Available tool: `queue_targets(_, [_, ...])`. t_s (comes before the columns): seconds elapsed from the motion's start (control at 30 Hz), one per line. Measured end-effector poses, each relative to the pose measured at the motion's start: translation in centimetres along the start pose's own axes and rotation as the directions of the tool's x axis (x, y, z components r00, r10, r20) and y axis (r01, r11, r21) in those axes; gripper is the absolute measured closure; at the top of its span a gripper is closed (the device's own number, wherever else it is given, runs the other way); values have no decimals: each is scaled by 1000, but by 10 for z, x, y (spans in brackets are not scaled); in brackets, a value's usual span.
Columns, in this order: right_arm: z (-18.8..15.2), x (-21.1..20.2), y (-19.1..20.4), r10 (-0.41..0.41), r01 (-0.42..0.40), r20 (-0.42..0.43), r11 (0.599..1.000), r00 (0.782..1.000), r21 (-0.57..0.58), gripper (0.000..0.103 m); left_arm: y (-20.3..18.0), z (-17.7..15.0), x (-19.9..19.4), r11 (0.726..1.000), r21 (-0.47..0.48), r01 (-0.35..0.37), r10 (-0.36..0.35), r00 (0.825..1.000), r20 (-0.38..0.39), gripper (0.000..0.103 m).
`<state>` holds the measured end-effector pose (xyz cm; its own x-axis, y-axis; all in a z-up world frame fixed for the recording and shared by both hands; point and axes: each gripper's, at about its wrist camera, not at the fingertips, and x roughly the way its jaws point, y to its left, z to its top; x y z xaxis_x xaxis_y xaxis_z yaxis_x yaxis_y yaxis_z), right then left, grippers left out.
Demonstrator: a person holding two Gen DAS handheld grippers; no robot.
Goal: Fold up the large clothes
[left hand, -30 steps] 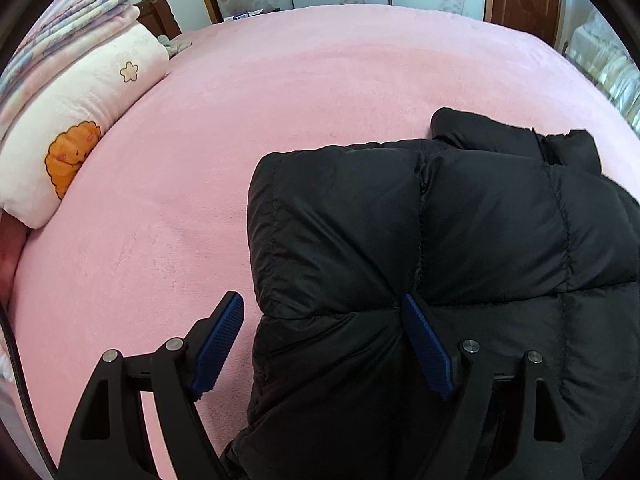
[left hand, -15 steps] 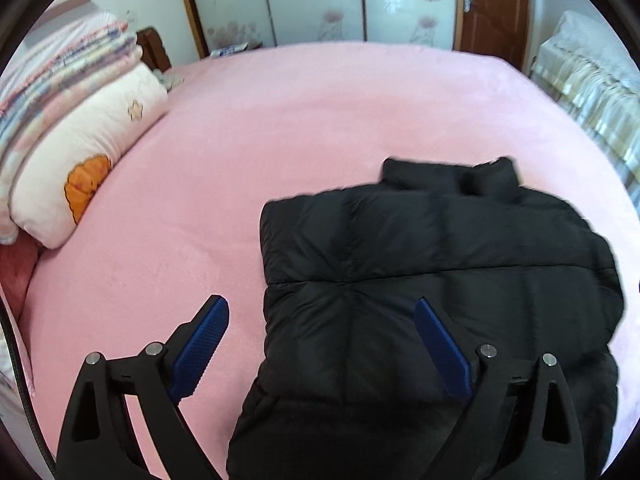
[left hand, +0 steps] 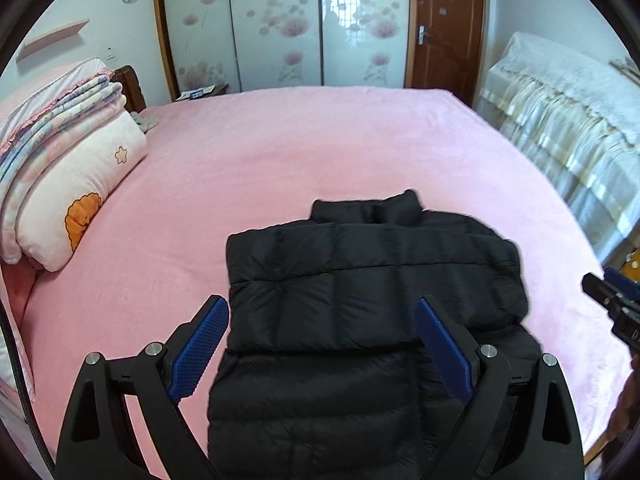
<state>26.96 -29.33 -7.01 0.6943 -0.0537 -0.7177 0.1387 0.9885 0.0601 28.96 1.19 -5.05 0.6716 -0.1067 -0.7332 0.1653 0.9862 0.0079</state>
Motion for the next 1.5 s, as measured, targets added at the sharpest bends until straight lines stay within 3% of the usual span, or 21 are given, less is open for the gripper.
queue_targets(0.13, [-3, -29, 2, 38, -38, 38, 999, 999, -1, 29, -9, -3, -36, 1000, 16, 5, -6, 999, 51, 10])
queue_targets(0.33, [-8, -59, 0, -4, 3, 82, 1000, 997, 13, 29, -20, -17, -82, 997, 78, 3, -14, 990, 138, 10])
queue_targets(0.5, [-17, -89, -6, -48, 44, 153, 999, 987, 30, 29, -26, -37, -115, 992, 123, 5, -24, 987, 160, 10])
queue_targets(0.7, [-31, -122, -10, -44, 39, 213, 999, 976, 26, 29, -31, -62, -145, 988, 145, 45, -68, 985, 159, 10])
queue_targets(0.97, [-51, -166, -8, -29, 34, 276, 999, 961, -14, 29, -19, -92, -174, 997, 45, 64, -70, 986, 149, 9])
queue_targets(1.13, [-74, -190, 1, -43, 75, 299, 993, 953, -96, 28, -14, -120, -192, 1000, 20, 2, -6, 979, 204, 4])
queue_targets(1.33, [-105, -206, -8, 31, 0, 299, 995, 954, -101, 14, -6, -162, -201, 999, 0, -33, 32, 975, 221, 4])
queue_targets(1.5, [-130, -199, -15, 25, 7, 265, 993, 964, -120, 12, 8, -196, -191, 998, -49, -39, 47, 982, 184, 4])
